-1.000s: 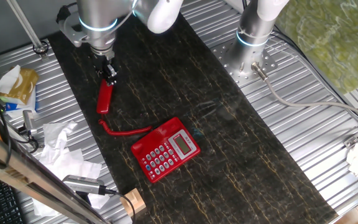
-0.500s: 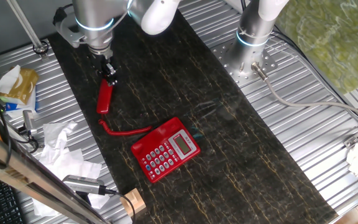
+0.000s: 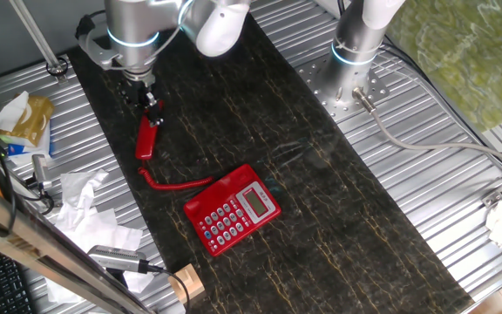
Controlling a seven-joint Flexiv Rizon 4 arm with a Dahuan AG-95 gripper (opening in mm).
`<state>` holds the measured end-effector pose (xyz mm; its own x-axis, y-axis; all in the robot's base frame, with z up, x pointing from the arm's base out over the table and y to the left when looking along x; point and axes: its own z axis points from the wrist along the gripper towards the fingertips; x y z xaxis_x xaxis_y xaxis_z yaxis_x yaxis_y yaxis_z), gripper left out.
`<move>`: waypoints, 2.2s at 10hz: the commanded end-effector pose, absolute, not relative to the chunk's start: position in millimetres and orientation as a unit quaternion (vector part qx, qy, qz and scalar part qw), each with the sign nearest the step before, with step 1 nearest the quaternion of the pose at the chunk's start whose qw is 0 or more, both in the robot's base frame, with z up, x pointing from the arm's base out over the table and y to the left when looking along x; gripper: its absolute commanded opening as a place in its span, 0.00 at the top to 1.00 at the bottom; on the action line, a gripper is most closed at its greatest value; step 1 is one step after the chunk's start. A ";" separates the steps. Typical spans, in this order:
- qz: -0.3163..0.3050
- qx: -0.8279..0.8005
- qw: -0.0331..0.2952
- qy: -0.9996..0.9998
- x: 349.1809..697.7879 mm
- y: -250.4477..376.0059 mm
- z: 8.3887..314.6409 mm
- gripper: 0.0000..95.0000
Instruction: Place the handset of the telephone on the corresponding phone cradle
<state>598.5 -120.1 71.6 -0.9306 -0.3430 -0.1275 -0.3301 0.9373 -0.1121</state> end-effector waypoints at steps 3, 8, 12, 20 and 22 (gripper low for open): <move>-0.038 -0.178 0.085 0.980 613.9 -123.8 58.1 0.20; -0.019 -0.186 0.087 0.978 618.0 -120.9 52.3 0.20; 0.002 -0.179 0.078 0.981 616.6 -112.3 46.1 0.00; -0.025 -0.237 0.058 0.969 610.4 -95.3 40.9 0.20; -0.035 -0.272 0.056 0.960 608.6 -91.5 40.2 0.00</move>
<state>609.3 -92.3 39.9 -0.8623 -0.4972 -0.0962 -0.4905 0.8672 -0.0855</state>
